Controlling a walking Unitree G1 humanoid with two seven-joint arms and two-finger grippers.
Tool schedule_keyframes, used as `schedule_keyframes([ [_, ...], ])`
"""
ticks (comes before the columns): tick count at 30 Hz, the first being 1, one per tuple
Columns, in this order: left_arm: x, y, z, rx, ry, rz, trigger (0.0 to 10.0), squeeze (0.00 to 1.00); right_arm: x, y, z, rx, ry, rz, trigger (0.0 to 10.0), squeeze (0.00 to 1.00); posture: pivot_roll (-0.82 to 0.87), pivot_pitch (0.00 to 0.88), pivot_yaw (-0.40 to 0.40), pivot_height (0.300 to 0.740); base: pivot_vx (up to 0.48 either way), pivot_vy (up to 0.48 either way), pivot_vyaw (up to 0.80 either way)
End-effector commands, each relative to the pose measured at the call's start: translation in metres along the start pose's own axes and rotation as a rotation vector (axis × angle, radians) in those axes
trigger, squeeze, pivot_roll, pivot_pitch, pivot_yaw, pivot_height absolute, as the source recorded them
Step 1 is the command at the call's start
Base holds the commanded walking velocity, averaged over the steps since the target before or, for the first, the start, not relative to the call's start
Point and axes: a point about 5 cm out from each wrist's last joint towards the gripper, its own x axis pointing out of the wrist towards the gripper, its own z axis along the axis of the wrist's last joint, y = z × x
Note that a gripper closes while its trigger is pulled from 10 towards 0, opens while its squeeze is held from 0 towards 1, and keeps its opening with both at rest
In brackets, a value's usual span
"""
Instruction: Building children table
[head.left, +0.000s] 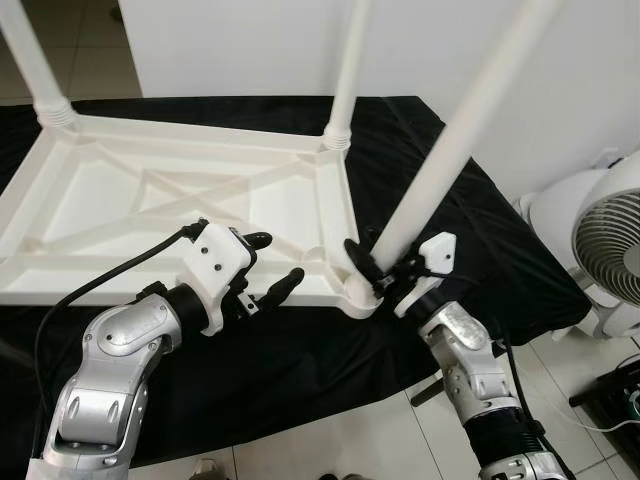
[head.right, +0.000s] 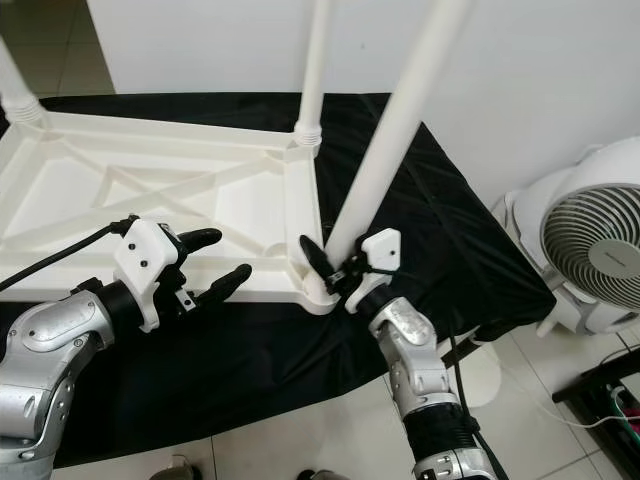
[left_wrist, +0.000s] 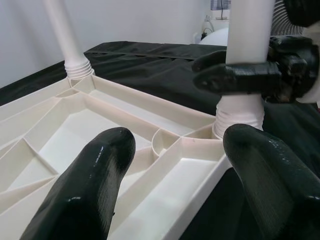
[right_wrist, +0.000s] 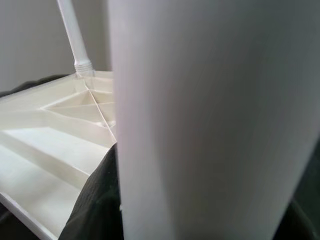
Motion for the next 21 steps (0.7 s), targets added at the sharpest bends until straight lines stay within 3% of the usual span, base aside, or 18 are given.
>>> schedule_keyframes([
  [1, -0.001, 0.001, 0.002, 0.001, -0.003, 0.068, 10.0, 0.0, -0.021, -0.018, -0.031, 0.184, 0.142, -0.147, 10.0, 0.0, 0.13, 0.125, -0.082, 0.74, 0.0, 0.0, 0.0],
  [8, -0.001, 0.001, 0.001, -0.001, 0.0, 0.065, 10.0, 0.0, -0.007, -0.026, 0.002, 0.215, 0.028, -0.138, 10.0, 0.0, 0.13, 0.123, -0.081, 0.74, 0.0, 0.0, 0.0],
  [10, 0.0, 0.001, 0.001, -0.001, -0.001, 0.064, 10.0, 0.0, -0.002, -0.03, 0.021, 0.287, -0.049, -0.138, 10.0, 0.0, 0.13, 0.122, -0.082, 0.74, 0.0, 0.0, 0.0],
  [21, 0.001, 0.002, 0.001, 0.0, 0.0, 0.058, 10.0, 0.0, 0.01, -0.031, 0.067, 0.34, -0.158, -0.073, 10.0, 0.0, 0.12, 0.116, -0.08, 0.74, 0.0, 0.0, 0.0],
])
